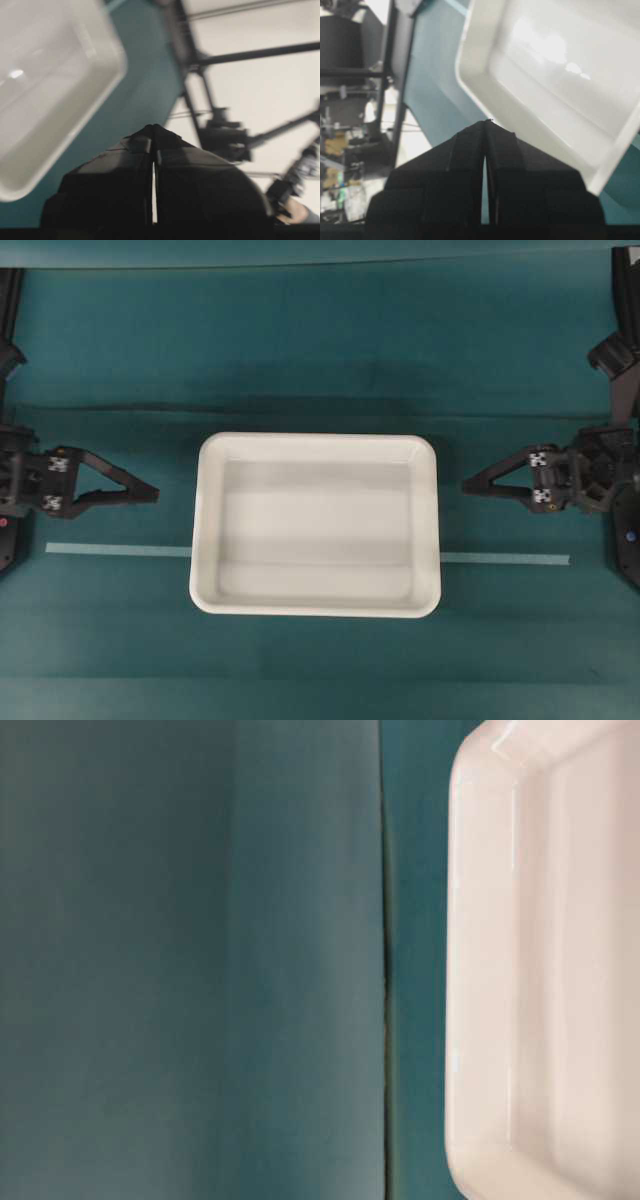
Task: Lift the white case with both hands.
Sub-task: 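Open both grippers and raise them beside the white tray's short sides, then move both open grippers inward to the tray's left and right rims, then lower both grippers onto the rims and close them on the tray walls, then lift the gripped tray upward with both grippers together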
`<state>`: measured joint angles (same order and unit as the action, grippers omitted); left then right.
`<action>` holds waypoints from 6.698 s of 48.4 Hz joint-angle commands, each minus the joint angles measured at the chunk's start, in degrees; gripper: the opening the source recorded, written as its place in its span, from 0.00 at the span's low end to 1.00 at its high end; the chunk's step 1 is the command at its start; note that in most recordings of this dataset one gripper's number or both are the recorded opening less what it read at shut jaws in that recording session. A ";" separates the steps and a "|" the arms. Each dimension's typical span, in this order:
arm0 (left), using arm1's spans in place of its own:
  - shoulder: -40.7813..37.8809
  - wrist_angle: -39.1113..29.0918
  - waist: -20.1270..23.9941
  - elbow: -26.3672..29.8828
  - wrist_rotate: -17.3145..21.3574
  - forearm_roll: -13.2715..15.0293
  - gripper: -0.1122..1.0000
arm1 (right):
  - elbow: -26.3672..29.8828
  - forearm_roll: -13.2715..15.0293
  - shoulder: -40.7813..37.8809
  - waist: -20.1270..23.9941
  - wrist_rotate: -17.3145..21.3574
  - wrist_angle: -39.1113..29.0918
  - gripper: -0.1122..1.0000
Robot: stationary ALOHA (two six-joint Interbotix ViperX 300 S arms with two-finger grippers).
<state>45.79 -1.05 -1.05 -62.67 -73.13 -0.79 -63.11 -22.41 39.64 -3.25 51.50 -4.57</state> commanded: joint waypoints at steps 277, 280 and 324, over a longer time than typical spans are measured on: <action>-14.68 0.70 1.85 6.68 -3.60 -0.53 0.18 | 4.04 -0.44 -1.93 1.14 16.00 -6.94 0.20; -14.06 0.62 1.85 7.38 -3.60 -0.53 0.18 | 4.66 -0.44 -0.97 1.05 16.00 -7.65 0.20; -7.47 -5.89 0.44 17.84 -6.06 -0.53 0.18 | 15.29 -0.44 4.48 -0.26 16.52 -12.92 0.20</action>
<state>38.58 -8.00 -0.18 -49.57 -79.01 -1.14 -51.06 -22.85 44.82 -2.37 68.03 -18.63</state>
